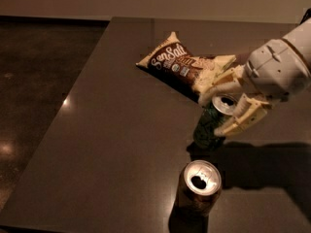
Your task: Move green can near orange can
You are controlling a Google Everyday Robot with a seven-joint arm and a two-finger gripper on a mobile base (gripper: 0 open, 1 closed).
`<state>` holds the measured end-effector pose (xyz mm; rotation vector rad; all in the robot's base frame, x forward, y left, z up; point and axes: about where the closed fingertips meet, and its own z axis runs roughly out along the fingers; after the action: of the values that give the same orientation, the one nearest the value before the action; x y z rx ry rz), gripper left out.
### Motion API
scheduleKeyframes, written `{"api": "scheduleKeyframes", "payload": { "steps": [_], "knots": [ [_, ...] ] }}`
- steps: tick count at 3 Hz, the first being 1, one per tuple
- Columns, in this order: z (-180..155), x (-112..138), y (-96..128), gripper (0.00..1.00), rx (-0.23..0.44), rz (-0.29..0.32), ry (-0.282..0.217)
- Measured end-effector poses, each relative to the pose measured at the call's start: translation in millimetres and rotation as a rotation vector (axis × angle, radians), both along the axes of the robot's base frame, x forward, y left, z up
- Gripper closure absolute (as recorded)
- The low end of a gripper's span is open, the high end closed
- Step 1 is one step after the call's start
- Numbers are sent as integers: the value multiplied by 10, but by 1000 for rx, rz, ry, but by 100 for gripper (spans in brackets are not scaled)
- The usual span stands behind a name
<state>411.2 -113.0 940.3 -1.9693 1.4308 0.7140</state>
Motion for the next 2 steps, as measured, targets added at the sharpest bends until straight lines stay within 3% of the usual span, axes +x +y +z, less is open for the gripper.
{"api": "scheduleKeyframes", "payload": {
  "steps": [2],
  "knots": [
    [-156, -417, 97, 100, -27, 181, -12]
  ]
}}
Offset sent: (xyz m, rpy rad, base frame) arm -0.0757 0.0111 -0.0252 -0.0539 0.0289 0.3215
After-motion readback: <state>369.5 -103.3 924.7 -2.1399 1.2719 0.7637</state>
